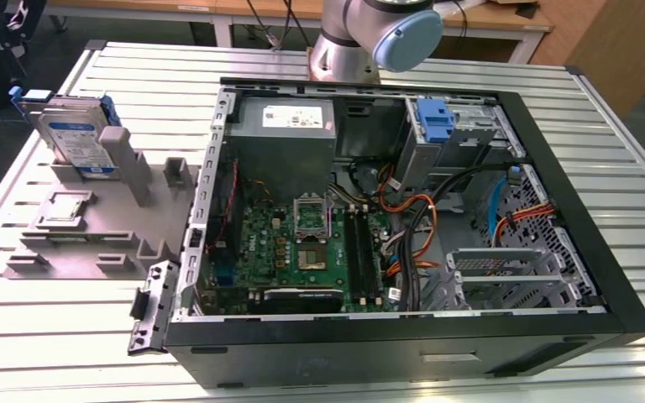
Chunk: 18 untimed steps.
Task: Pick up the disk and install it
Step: 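Pick up the disk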
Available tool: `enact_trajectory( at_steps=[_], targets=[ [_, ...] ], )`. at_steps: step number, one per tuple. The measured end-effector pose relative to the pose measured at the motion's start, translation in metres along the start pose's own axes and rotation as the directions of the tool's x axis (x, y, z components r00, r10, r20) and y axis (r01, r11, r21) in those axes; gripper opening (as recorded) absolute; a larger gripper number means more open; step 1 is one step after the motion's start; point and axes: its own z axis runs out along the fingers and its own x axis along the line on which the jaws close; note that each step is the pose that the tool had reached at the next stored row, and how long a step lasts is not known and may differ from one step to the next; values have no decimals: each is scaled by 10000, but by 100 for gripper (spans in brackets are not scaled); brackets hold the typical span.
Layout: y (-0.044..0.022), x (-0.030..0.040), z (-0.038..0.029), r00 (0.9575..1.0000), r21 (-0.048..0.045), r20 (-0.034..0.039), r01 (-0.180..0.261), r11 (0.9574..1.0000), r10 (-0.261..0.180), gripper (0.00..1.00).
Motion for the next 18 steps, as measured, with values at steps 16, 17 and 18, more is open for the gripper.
enact_trajectory(
  at_steps=[16,17,18],
  targets=[
    [0,0,0,9875,45,-67,1574,9875,-1573,10],
    [0,0,0,9875,45,-66,1574,9875,-1573,10],
    [0,0,0,9875,45,-67,1573,9875,-1573,10]
  ],
)
